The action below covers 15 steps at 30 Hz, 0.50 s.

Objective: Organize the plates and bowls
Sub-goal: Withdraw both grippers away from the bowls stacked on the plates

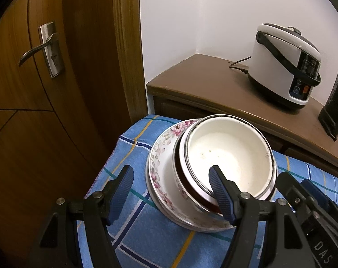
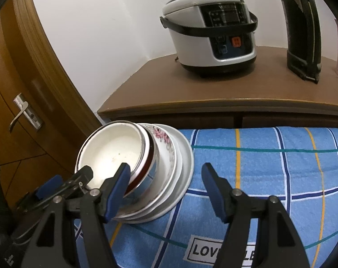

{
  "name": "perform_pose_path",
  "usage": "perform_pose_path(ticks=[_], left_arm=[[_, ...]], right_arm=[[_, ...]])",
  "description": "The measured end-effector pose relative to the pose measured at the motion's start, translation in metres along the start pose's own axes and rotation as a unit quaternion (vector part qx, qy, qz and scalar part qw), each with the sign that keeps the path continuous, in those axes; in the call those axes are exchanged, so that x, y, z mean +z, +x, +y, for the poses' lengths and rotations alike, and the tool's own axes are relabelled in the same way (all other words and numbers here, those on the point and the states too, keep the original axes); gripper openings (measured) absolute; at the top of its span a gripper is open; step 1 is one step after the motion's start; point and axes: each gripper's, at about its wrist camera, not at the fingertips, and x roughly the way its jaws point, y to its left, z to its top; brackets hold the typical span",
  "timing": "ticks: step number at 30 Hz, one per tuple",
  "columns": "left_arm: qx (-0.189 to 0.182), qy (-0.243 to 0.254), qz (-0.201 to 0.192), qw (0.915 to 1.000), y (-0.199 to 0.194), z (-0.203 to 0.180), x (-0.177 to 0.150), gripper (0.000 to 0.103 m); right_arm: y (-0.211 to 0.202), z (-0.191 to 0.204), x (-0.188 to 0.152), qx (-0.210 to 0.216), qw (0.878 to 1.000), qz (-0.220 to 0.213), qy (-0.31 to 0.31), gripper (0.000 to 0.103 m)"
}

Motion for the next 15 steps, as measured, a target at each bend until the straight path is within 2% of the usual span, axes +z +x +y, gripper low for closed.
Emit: perform_pose_path(ticks=[15], left_arm=[[-0.012, -0.006, 0.01, 0.9999, -0.003, -0.001, -0.001, 0.072]], right_arm=[[-0.014, -0.004, -0.009, -0.003, 1.0, -0.008, 0.002, 0.07]])
